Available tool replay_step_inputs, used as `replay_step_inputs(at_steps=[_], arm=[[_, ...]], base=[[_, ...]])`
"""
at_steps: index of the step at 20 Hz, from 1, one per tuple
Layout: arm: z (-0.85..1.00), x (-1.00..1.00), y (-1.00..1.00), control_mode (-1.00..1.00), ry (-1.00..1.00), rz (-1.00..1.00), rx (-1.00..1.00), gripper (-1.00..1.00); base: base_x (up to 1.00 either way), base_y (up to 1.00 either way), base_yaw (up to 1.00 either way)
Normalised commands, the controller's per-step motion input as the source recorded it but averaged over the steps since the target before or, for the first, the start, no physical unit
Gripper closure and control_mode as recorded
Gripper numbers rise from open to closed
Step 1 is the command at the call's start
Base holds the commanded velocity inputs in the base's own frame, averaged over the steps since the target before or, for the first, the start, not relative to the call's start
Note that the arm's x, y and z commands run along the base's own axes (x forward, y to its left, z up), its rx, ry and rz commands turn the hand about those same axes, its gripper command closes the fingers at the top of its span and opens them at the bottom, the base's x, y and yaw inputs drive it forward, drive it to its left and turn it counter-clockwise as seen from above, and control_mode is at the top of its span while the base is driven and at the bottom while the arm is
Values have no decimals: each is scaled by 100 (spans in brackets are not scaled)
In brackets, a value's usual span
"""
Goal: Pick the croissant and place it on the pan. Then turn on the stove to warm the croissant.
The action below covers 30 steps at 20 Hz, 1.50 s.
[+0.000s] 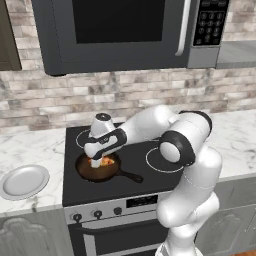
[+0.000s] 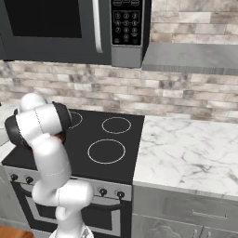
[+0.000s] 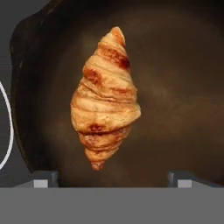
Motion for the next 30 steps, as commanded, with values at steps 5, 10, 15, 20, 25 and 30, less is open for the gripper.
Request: replay_step_inputs(at_steps=[5,10,15,20,25,30], arm=[[59,-32,13,-100,0,-5,0,-100],[61,-28,10,-100,-1,1,0,-100],[46,-55,0,-100,-11,7,-2,-100],[23,-79,0,-100,-18,5,-3,-100],[0,-97,0,-100,-20,3,-4,-100],[3,-100,0,-100,-17,0,-3,-100]], base=[[0,0,0],[0,0,0],[0,0,0],[0,0,0],[0,0,0],[0,0,0]])
